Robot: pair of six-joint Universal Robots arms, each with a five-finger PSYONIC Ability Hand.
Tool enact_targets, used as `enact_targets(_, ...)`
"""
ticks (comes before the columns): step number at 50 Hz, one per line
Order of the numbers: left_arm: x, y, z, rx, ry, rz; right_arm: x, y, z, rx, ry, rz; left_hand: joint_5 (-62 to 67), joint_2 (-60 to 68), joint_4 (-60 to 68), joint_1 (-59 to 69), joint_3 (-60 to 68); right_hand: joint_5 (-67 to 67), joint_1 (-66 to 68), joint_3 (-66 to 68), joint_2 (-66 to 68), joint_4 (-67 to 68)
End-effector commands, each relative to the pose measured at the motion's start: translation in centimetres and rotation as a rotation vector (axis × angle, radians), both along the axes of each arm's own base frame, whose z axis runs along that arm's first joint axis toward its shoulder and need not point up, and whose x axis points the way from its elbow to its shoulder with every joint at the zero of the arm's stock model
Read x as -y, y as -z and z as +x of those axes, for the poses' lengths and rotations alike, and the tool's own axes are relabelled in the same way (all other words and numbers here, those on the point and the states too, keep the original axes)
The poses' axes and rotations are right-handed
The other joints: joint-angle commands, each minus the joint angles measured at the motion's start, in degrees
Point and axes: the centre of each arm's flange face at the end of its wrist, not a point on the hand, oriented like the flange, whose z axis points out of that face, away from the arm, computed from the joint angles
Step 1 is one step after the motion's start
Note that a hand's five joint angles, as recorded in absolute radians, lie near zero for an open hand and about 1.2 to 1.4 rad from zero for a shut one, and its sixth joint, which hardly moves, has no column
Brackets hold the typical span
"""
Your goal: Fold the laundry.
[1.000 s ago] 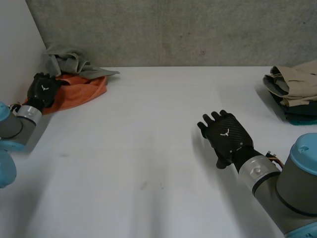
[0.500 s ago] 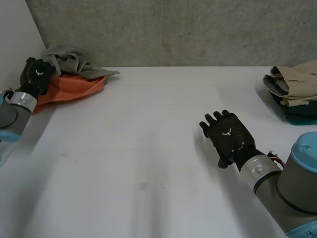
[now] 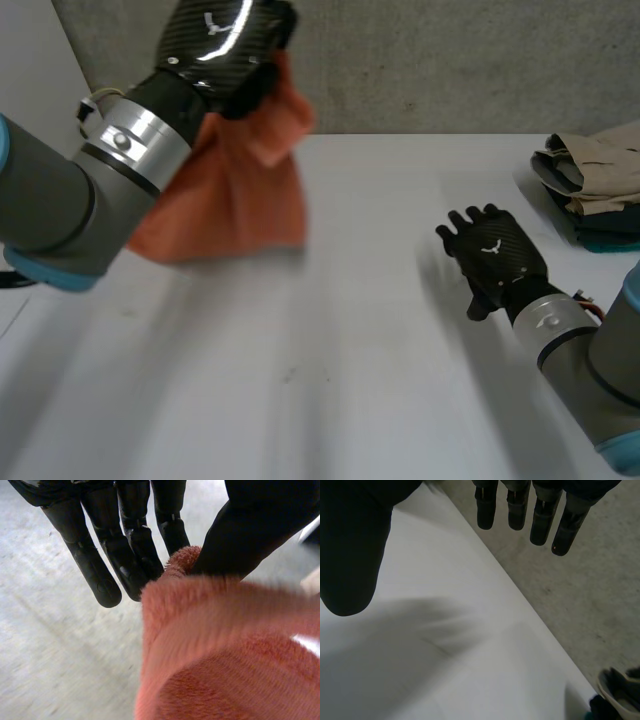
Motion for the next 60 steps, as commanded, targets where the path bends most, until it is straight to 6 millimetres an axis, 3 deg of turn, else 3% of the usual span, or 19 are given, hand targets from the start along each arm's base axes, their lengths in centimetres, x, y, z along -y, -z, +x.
enact_targets(1, -5.6, 2.0, -2.4, 0.027, 0.127, 0.135, 1.4, -0.7, -1.3, 0.015, 0.051, -0.02, 13.83, 11.45, 11.17, 15.8, 11.55, -3.33, -1.49, -2.25, -2.69, -3.59)
enact_targets(2, -6.7, 3.1, -2.8, 0.054, 0.155, 0.179, 1.5, -0.8, -1.4, 0.017, 0.054, -0.022, 13.83, 11.45, 11.17, 15.8, 11.55, -3.33, -1.49, -2.25, -2.69, -3.59)
enact_targets(5, -8.0, 4.6, -3.3, 0.093, 0.173, 0.225, 1.9, -1.4, -1.7, 0.025, 0.068, -0.04, -45.99, -48.37, -48.65, -44.02, -48.27, -3.33, -1.49, -2.25, -2.69, -3.59)
enact_targets(6, -8.4, 5.3, -3.3, 0.109, 0.174, 0.246, 2.0, -1.5, -1.8, 0.027, 0.073, -0.042, -55.86, -58.24, -58.52, -53.88, -58.14, -3.33, -1.49, -2.25, -2.69, -3.59)
enact_targets(13, -7.4, 6.8, -1.7, 0.134, 0.117, 0.314, 2.9, -3.2, -2.7, 0.122, 0.108, -0.022, -55.62, -58.0, -58.28, -53.65, -57.9, -3.33, -1.49, -2.25, -2.69, -3.59)
enact_targets(17, -4.5, 6.0, 1.6, 0.108, -0.002, 0.305, 2.3, -4.3, -2.8, 0.144, 0.11, 0.058, -54.61, -56.99, -57.27, -52.64, -56.89, -3.33, -1.49, -2.25, -2.69, -3.59)
enact_targets(23, -0.4, 6.6, 5.7, 0.094, -0.155, 0.323, 0.8, -5.5, -2.7, 0.126, 0.105, 0.226, -53.77, -56.15, -56.43, -51.8, -56.05, -3.33, -1.49, -2.25, -2.69, -3.59)
enact_targets(29, 6.1, 11.0, 9.5, 0.126, -0.297, 0.426, -2.2, -6.3, -0.3, 0.202, 0.056, 0.407, -51.41, -53.8, -54.08, -49.44, -53.7, -3.33, -1.49, -2.25, -2.69, -3.59)
enact_targets(31, 7.1, 12.0, 9.8, 0.144, -0.311, 0.449, -2.6, -6.4, 0.4, 0.239, 0.04, 0.432, -51.08, -53.46, -53.74, -49.11, -53.36, -3.33, -1.49, -2.25, -2.69, -3.59)
enact_targets(35, 9.8, 14.2, 11.2, 0.209, -0.366, 0.495, -3.9, -5.7, 2.2, 0.279, -0.01, 0.488, -49.23, -51.61, -51.89, -47.26, -51.51, -3.33, -1.49, -2.25, -2.69, -3.59)
enact_targets(38, 12.0, 15.8, 12.8, 0.258, -0.418, 0.52, -5.2, -3.9, 4.5, 0.251, -0.083, 0.51, -48.72, -51.1, -51.38, -46.75, -51.0, -3.33, -1.49, -2.25, -2.69, -3.59)
enact_targets(44, 14.4, 17.6, 13.3, 0.287, -0.437, 0.515, -7.4, -1.2, 8.1, 0.172, -0.171, 0.439, -46.72, -49.1, -49.38, -44.75, -49.0, -3.33, -1.49, -2.25, -2.69, -3.59)
enact_targets(54, 15.7, 20.4, 12.4, 0.306, -0.411, 0.532, -7.9, 0.2, 8.7, 0.073, -0.129, 0.321, -39.48, -41.86, -42.14, -37.51, -41.76, -3.33, -1.49, -2.25, -2.69, -3.59)
enact_targets(60, 16.0, 21.1, 11.9, 0.307, -0.41, 0.533, -8.1, 0.9, 9.1, 0.07, -0.144, 0.303, -24.86, -27.25, -27.53, -22.89, -27.15, -3.33, -1.49, -2.25, -2.69, -3.59)
